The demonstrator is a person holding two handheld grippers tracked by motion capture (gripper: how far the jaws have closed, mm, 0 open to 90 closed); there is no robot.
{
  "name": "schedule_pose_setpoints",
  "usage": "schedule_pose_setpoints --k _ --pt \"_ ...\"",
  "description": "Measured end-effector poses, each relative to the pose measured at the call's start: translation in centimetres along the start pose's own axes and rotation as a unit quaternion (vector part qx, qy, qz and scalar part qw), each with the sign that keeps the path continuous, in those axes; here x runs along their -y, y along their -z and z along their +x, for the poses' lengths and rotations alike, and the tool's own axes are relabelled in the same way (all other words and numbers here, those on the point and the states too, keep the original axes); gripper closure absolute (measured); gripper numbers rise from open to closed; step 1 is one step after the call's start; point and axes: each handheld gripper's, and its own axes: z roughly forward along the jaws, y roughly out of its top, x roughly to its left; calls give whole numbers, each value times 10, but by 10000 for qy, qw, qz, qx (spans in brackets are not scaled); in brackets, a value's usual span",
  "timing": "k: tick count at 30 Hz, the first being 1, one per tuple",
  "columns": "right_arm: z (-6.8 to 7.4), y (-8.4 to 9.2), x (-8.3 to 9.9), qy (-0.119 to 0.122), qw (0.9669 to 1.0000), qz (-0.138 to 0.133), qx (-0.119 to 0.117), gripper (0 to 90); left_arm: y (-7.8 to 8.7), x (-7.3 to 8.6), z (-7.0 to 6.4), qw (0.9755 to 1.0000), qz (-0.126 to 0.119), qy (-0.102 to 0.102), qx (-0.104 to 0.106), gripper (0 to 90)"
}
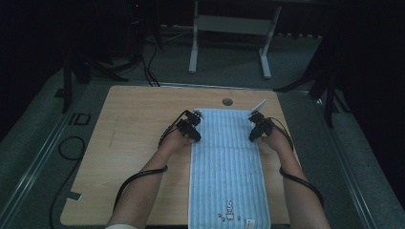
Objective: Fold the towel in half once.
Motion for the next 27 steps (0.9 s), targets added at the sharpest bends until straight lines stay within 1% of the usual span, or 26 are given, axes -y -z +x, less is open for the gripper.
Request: schedule_pose_setpoints --k 1,2,3,4,5,6,7,8,10,12,13,15,16,17,18,19,20,21,22,23,24,25,27 --pt "1 0 -1 21 10000 27 3 727 0 0 -1 10000 -7 -7 6 543" --pt "3 0 -1 50 10000 24 -2 749 1 -1 -1 10000 3 -32 22 587" --pt "3 0 -1 50 10000 24 -2 749 1 -1 -1 10000 3 -32 22 641" --pt "4 0 -1 70 10000 22 6 781 1 -1 -3 10000 -29 -32 88 641" --pt "6 0 -1 127 9999 6 -6 836 0 -1 -4 9998 -18 -28 177 762" --pt "8 0 -2 153 9999 -1 1 862 0 -2 -6 9998 -25 -37 187 853" --pt "8 0 -2 153 9999 -1 1 862 0 -2 -6 9998 -25 -37 187 866" --pt "9 0 -2 176 9998 -18 32 869 0 -2 -7 9998 -28 -62 165 870" --pt "10 2 -1 192 9998 -49 32 872 4 -1 -6 9997 -72 -16 234 875" --pt "10 5 0 203 9997 -132 36 872 7 -1 -6 9997 -118 -40 225 876" --pt "10 8 1 199 9996 -173 34 872 14 0 -4 9994 -210 -11 285 875" --pt "10 16 3 182 9995 -269 43 872 22 2 -5 9991 -283 -83 288 875" --pt "10 20 4 211 9992 -330 36 872 26 3 -5 9990 -295 -116 312 875" --pt "11 24 5 244 9989 -399 51 872 26 3 -5 9990 -295 -116 312 874" --pt "13 29 8 290 9985 -464 62 872 36 6 -8 9985 -445 -166 275 874" --pt "14 34 10 316 9980 -536 55 872 40 8 -8 9981 -468 -191 340 874" --pt "16 39 13 346 9978 -564 50 872 45 10 -10 9980 -484 -240 334 873" --pt "18 43 16 433 9974 -564 67 872 49 12 -11 9978 -525 -266 311 873" --pt "18 43 16 433 9974 -564 67 872 49 12 -11 9978 -525 -266 311 873" --pt "21 51 23 561 9963 -656 40 871 56 18 -14 9972 -561 -325 384 873" --pt "24 55 27 618 9958 -672 31 871 56 18 -14 9972 -561 -325 384 872" --pt "26 59 32 654 9953 -718 32 871 63 25 -18 9965 -620 -400 383 872" --pt "32 64 41 756 9938 -815 6 871 68 32 -25 9957 -655 -501 411 872"
